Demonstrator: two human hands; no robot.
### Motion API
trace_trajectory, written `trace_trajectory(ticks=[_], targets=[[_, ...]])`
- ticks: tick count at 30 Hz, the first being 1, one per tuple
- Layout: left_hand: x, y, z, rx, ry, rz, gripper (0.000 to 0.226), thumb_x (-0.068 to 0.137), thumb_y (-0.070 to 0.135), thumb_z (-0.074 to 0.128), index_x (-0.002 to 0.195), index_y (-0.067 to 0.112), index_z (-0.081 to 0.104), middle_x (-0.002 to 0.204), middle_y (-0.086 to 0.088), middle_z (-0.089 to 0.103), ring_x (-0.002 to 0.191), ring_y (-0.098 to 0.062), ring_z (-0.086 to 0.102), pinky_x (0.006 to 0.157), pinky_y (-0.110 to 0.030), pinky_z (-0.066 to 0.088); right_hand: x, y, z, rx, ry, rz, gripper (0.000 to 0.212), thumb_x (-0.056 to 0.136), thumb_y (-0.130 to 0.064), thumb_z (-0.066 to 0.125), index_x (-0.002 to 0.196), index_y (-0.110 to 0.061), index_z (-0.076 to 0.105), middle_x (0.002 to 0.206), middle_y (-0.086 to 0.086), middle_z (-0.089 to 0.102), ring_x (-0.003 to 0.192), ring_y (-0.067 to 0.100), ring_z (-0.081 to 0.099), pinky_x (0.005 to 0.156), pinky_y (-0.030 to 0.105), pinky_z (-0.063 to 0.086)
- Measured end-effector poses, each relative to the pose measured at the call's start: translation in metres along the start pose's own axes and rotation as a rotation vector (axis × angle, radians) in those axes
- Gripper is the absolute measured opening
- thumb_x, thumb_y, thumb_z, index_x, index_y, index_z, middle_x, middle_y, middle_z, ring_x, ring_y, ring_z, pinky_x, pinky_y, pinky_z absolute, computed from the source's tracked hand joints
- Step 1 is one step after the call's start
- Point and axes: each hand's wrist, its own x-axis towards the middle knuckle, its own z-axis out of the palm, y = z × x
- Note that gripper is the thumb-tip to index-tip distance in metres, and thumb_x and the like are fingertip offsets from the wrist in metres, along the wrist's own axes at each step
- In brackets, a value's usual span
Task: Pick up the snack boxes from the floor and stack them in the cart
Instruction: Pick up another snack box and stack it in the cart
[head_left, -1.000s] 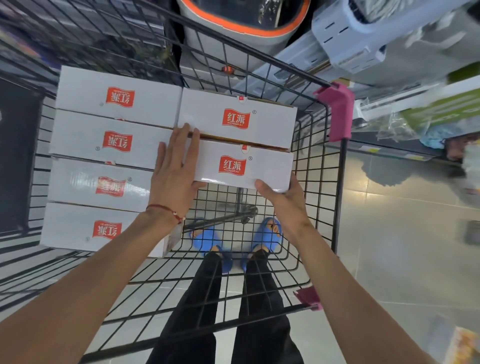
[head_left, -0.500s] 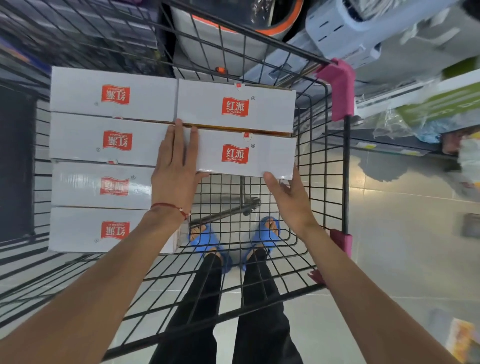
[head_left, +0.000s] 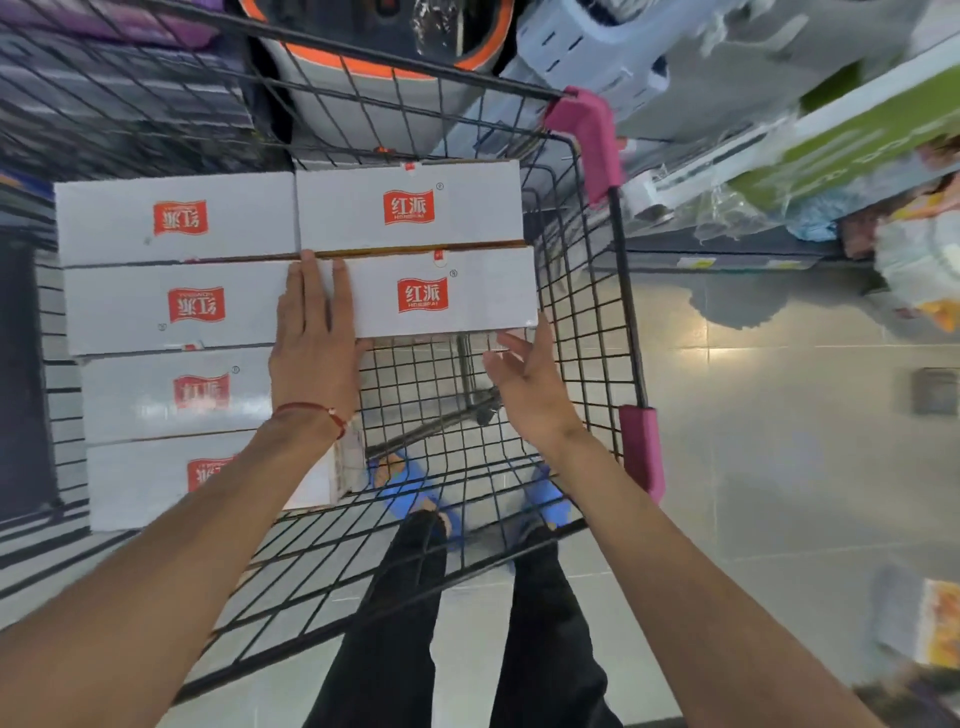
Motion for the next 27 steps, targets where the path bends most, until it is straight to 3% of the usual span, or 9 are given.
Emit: trace_trajectory(ticks=[2,5,8,10,12,14,17,21,27], targets=[[-0.003,0.005,-0.008,-0.035,-0.041,-0.043,0.086,0.097,0.013,0.061,0.160,0.007,0.002,0.166,-0.021,-0.001,0.154,-0.038,0.003,0.122,-0.052,0.022,-0.012,-0.003,-0.003,0.069,-0.012,0.023,0.082,0.108,-0.013,0.052,0.166,-0.025,-0.004,0.161,-0.001,0.040,0.138,0.012,0.046,0.104,0.018,0.037],[-0.016,0.015,-0.025,-0.139,-0.089,-0.104,0.077,0.102,0.017,0.047,0.160,0.008,-0.003,0.168,-0.014,-0.003,0.155,-0.035,-0.002,0.125,-0.049,0.015,-0.034,-0.007,-0.010,0.156,0.017,0.016,0.073,0.107,-0.006,0.052,0.166,-0.022,0.013,0.159,-0.002,0.042,0.111,0.004,0.058,0.076,-0.002,0.042],[-0.040,0.033,-0.053,-0.213,-0.125,-0.127,0.069,0.105,0.025,0.042,0.161,0.014,0.003,0.169,-0.009,0.000,0.155,-0.032,0.003,0.124,-0.049,0.018,-0.065,-0.016,-0.025,0.268,0.118,-0.051,0.058,0.105,0.004,0.050,0.158,-0.012,0.035,0.147,0.006,0.053,0.088,0.014,0.058,0.067,0.003,0.044],[-0.058,0.052,-0.075,-0.282,-0.124,-0.139,0.067,0.104,0.025,0.045,0.161,0.017,0.010,0.169,-0.005,0.001,0.155,-0.029,0.008,0.122,-0.049,0.023,-0.087,-0.018,-0.041,0.295,0.181,-0.113,0.048,0.103,0.007,0.051,0.149,-0.007,0.048,0.133,0.007,0.060,0.083,0.002,0.057,0.072,0.005,0.045],[-0.075,0.072,-0.096,-0.368,-0.079,-0.139,0.063,0.103,0.022,0.047,0.159,0.017,0.020,0.168,-0.004,0.009,0.154,-0.026,0.013,0.121,-0.047,0.025,-0.109,-0.013,-0.058,0.308,0.222,-0.178,0.038,0.103,0.004,0.056,0.138,-0.010,0.059,0.123,0.002,0.066,0.091,-0.006,0.063,0.089,0.018,0.050],[-0.096,0.095,-0.114,-0.452,-0.039,-0.102,0.057,0.101,0.017,0.049,0.156,0.016,0.032,0.165,-0.006,0.023,0.151,-0.024,0.022,0.120,-0.040,0.025,-0.135,-0.005,-0.077,0.349,0.252,-0.210,0.030,0.102,-0.001,0.059,0.126,-0.018,0.065,0.116,-0.001,0.070,0.104,0.004,0.065,0.094,0.031,0.053],[-0.132,0.137,-0.135,-0.521,-0.012,0.010,0.049,0.099,0.011,0.052,0.147,0.015,0.045,0.153,-0.009,0.042,0.142,-0.026,0.037,0.116,-0.031,0.026,-0.177,0.006,-0.107,0.408,0.309,-0.257,0.027,0.102,0.001,0.058,0.120,-0.017,0.067,0.112,0.006,0.072,0.100,0.014,0.067,0.080,0.026,0.055],[-0.186,0.205,-0.156,-0.575,-0.011,0.144,0.045,0.097,0.004,0.054,0.141,0.014,0.052,0.143,-0.006,0.052,0.133,-0.022,0.046,0.109,-0.024,0.029,-0.236,0.029,-0.142,0.457,0.359,-0.261,0.030,0.093,-0.010,0.061,0.117,-0.026,0.069,0.110,0.001,0.074,0.111,0.027,0.069,0.098,0.041,0.053],[-0.257,0.308,-0.159,-0.645,-0.086,0.282,0.040,0.096,0.003,0.057,0.134,0.015,0.059,0.124,0.000,0.061,0.114,-0.013,0.057,0.100,-0.029,0.046,-0.321,0.078,-0.205,0.547,0.417,-0.277,0.030,0.092,-0.008,0.060,0.117,-0.022,0.069,0.110,0.005,0.074,0.104,0.022,0.068,0.095,0.035,0.052]])
